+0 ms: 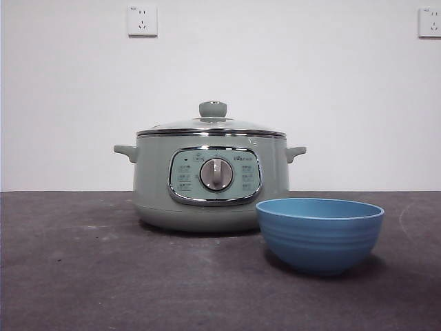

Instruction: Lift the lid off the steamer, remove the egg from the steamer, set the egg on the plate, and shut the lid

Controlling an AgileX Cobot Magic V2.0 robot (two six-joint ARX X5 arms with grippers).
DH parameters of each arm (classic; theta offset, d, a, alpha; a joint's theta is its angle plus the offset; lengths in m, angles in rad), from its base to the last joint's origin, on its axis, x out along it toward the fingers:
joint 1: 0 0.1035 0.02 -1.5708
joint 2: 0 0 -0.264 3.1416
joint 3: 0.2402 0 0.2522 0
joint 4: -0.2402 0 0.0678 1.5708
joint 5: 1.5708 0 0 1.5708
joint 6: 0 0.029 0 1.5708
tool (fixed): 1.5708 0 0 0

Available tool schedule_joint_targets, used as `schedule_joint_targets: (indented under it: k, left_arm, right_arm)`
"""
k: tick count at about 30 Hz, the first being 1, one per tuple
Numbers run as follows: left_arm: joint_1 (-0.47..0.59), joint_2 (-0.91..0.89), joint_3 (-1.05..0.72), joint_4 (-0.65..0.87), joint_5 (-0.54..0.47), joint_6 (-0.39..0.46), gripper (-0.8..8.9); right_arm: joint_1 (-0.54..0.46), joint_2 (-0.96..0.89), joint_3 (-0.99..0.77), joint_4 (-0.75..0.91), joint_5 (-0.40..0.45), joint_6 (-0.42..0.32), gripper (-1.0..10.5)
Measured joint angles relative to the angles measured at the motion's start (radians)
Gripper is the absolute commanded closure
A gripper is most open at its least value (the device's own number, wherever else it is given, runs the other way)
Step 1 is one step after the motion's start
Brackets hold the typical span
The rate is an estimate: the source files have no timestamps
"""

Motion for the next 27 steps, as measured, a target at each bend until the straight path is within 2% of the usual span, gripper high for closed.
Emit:
schedule_joint_targets:
  k: [2,8,13,18,22,27]
  left_arm:
    - [0.0,0.001,0.024,-0.014,0.016,-0.031,8.2]
    - [0.0,0.016,0.156,-0.063,0.035,-0.078,8.2]
    - [0.0,0.074,0.267,-0.113,0.066,-0.097,8.2]
    - [0.0,0.167,0.409,-0.138,0.167,-0.105,8.2]
    - [0.0,0.261,0.536,-0.217,0.245,-0.095,8.2]
    - [0.0,0.378,0.686,-0.328,0.348,-0.044,8.2]
  right_arm:
    - [0.0,0.0,0.008,0.013,0.0,0.049,9.6]
    - [0.0,0.007,0.095,0.088,0.0,0.131,9.6]
    - [0.0,0.075,0.195,0.068,-0.045,0.153,9.6]
    - [0.0,0.207,0.368,0.003,-0.13,0.155,9.6]
    - [0.0,0.343,0.538,-0.129,-0.215,0.105,9.6]
    - [0.0,0.531,0.772,-0.328,-0.325,-0.033,9.6]
